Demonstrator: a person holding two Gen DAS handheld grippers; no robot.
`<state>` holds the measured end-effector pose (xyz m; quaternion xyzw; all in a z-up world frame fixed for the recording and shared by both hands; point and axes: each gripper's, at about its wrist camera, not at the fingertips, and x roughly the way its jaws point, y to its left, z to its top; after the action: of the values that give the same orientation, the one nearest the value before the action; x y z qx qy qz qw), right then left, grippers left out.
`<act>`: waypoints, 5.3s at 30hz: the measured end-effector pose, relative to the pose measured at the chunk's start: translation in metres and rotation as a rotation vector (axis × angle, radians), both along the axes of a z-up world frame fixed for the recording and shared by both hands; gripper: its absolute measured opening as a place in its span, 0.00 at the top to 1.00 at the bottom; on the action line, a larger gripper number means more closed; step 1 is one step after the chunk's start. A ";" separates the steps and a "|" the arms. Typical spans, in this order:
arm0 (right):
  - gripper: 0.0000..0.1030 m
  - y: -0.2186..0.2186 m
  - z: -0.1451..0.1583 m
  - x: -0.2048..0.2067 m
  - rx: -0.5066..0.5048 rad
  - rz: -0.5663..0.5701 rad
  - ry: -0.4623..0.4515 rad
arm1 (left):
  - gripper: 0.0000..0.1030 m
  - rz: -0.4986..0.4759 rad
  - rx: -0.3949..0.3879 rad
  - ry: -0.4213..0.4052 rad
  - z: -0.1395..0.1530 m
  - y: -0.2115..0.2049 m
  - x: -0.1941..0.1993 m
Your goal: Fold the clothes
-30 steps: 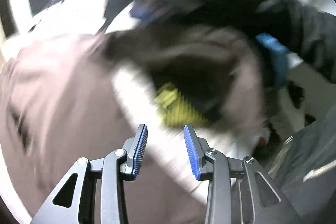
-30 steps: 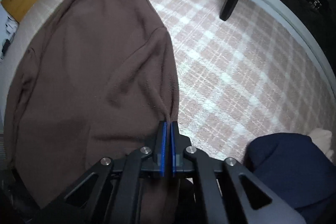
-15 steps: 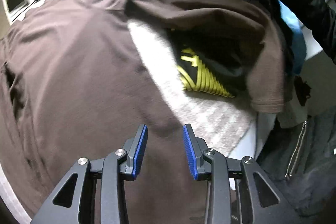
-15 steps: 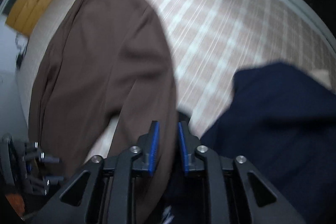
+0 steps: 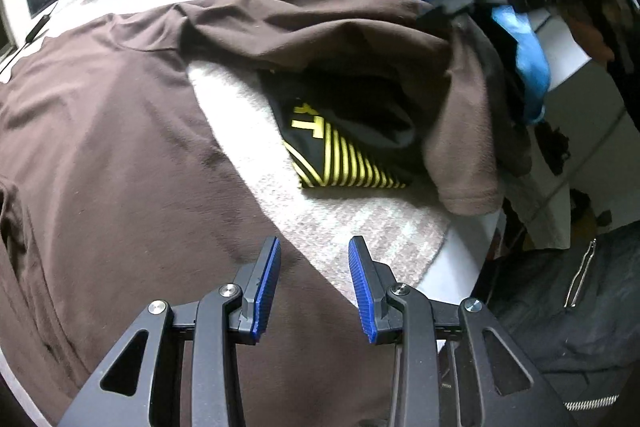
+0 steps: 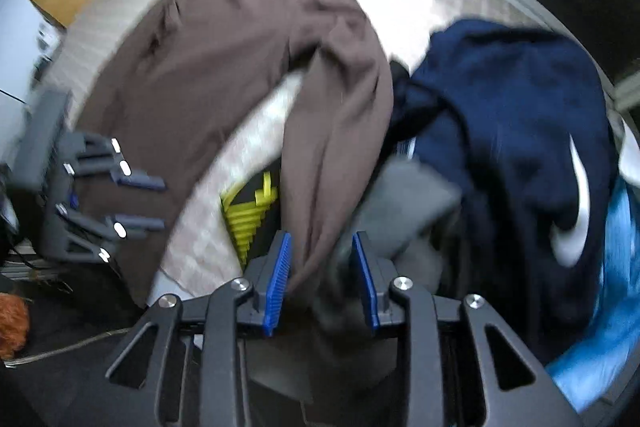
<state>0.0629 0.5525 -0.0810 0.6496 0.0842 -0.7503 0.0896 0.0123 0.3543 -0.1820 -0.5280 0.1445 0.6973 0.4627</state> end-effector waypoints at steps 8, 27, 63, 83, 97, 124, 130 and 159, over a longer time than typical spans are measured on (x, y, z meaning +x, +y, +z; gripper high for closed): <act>0.96 0.036 0.022 0.007 -0.153 -0.101 0.008 | 0.68 -0.076 0.046 0.046 0.019 0.025 -0.004; 0.72 0.122 0.045 0.097 -0.147 -0.385 0.128 | 0.66 -0.195 0.193 0.180 0.081 0.112 0.006; 0.97 0.127 0.087 0.104 -0.495 -0.285 0.286 | 0.93 -0.159 0.465 0.005 0.094 0.118 0.014; 0.72 0.096 0.031 0.007 -0.283 -0.134 0.090 | 0.96 -0.186 0.318 0.112 0.060 0.128 0.040; 0.95 0.080 0.027 0.013 -0.236 -0.082 0.093 | 0.89 -0.120 0.167 0.131 0.051 0.093 -0.001; 0.49 0.124 0.016 0.136 -0.381 -0.288 0.140 | 0.93 -0.203 0.130 0.186 0.058 0.087 -0.008; 0.92 0.106 0.041 0.143 -0.256 -0.280 0.221 | 0.92 -0.149 0.096 0.191 0.054 0.072 -0.030; 0.69 0.111 0.016 0.228 -0.473 -0.816 0.396 | 0.78 -0.265 -0.216 0.389 -0.002 0.077 -0.158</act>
<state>0.2911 0.6633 -0.0649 0.4370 -0.3329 -0.8313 -0.0839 -0.1452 0.4312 -0.1838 -0.4067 0.3723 0.6996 0.4545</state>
